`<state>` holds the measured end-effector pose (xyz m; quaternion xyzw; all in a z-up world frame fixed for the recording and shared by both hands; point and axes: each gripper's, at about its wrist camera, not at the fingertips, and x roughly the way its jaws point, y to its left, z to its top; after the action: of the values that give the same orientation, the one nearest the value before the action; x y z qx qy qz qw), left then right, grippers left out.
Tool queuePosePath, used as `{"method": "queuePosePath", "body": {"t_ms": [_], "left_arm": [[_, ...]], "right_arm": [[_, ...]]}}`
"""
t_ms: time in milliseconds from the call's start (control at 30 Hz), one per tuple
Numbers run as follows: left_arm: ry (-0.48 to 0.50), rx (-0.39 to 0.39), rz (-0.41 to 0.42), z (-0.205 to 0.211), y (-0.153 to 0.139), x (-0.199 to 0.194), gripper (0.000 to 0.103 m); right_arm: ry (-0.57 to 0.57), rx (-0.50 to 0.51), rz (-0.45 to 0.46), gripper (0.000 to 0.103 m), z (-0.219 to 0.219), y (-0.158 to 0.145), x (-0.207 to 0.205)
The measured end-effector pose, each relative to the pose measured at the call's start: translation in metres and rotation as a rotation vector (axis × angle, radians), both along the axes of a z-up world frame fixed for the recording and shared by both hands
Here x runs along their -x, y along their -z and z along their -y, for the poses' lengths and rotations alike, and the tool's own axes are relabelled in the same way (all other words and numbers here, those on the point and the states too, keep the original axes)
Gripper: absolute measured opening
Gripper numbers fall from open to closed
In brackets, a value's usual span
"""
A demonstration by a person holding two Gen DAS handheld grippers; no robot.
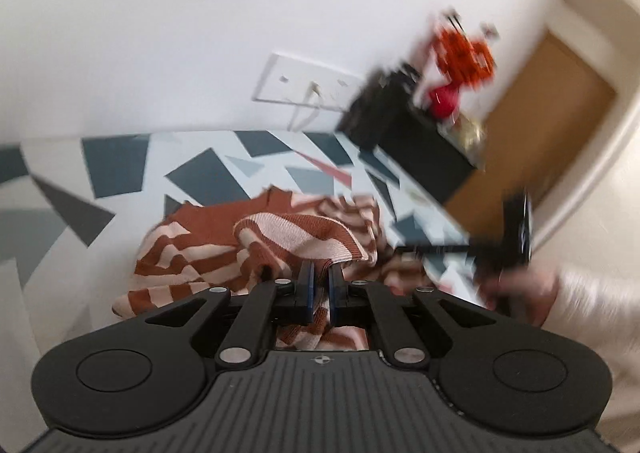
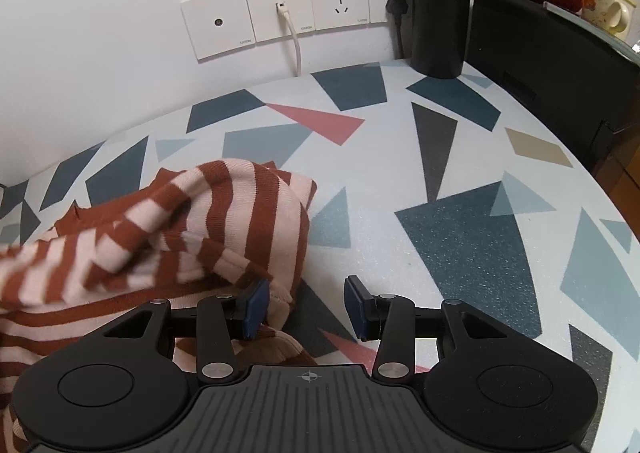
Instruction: Fold clothes
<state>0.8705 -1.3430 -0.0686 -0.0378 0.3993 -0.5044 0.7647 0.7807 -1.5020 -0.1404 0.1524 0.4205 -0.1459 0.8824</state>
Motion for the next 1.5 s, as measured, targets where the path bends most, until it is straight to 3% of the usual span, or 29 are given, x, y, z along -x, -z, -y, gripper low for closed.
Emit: {"method": "queuePosePath", "body": {"t_ms": [100, 167, 267, 367, 400, 433, 533, 633, 767, 867, 933, 1067, 1100, 1133, 1167, 1233, 1367, 1500], "left_arm": [[0.039, -0.208, 0.146, 0.01, 0.013, 0.001, 0.007], [0.099, -0.276, 0.185, 0.018, 0.026, 0.011, 0.008], [0.147, -0.285, 0.136, 0.023, 0.046, 0.023, 0.009], [0.175, -0.315, 0.145, 0.029, 0.057, 0.037, 0.022], [0.185, -0.313, 0.149, 0.029, 0.058, 0.04, 0.033], [0.186, -0.29, 0.145, 0.026, 0.056, 0.042, 0.043], [0.172, -0.206, 0.123, 0.013, 0.044, 0.044, 0.051], [0.077, -0.106, 0.058, -0.013, 0.035, 0.033, 0.051], [-0.181, -0.012, -0.056, -0.058, 0.04, 0.007, 0.051], [-0.35, -0.079, -0.085, -0.068, 0.056, -0.01, 0.051], [-0.397, -0.15, -0.082, -0.063, 0.068, -0.019, 0.051], [-0.438, -0.195, -0.1, -0.042, 0.087, -0.031, 0.051], [-0.447, -0.19, -0.11, -0.038, 0.09, -0.033, 0.049], [-0.453, -0.182, -0.121, -0.036, 0.093, -0.035, 0.021], [-0.454, -0.18, -0.124, -0.032, 0.095, -0.036, 0.003], [-0.471, -0.189, -0.085, -0.027, 0.095, -0.036, 0.005], [-0.576, -0.206, 0.012, -0.033, 0.085, -0.038, 0.005], [-0.556, -0.237, 0.036, -0.031, 0.087, -0.044, 0.005]], "right_arm": [[-0.01, 0.008, 0.003, 0.039, -0.006, -0.001, -0.002], [-0.029, 0.025, -0.001, 0.039, -0.012, -0.001, -0.003], [-0.038, 0.042, -0.017, 0.039, -0.015, 0.002, -0.007], [-0.023, 0.025, -0.01, 0.039, -0.011, 0.0, -0.008], [-0.019, 0.021, -0.004, 0.039, -0.008, -0.003, -0.008], [-0.014, 0.014, 0.008, 0.039, -0.006, -0.006, -0.007], [0.005, -0.036, 0.048, 0.039, 0.007, -0.014, -0.008], [0.026, -0.102, 0.051, 0.051, 0.018, -0.013, -0.019], [0.014, -0.147, 0.026, 0.051, 0.019, 0.001, -0.04], [-0.003, -0.15, -0.007, 0.051, 0.013, 0.013, -0.053], [-0.01, -0.135, -0.02, 0.049, 0.009, 0.017, -0.058], [-0.035, -0.095, -0.037, 0.04, 0.004, 0.022, -0.063], [-0.045, -0.086, -0.036, 0.033, 0.004, 0.022, -0.063], [-0.056, -0.077, -0.032, 0.026, 0.004, 0.022, -0.062], [-0.067, -0.068, -0.027, 0.024, 0.005, 0.021, -0.061], [-0.07, -0.065, -0.023, 0.016, 0.008, 0.021, -0.059], [-0.052, -0.055, -0.021, 0.011, 0.013, 0.021, -0.053], [-0.026, -0.041, -0.023, 0.007, 0.013, 0.021, -0.044]]}}
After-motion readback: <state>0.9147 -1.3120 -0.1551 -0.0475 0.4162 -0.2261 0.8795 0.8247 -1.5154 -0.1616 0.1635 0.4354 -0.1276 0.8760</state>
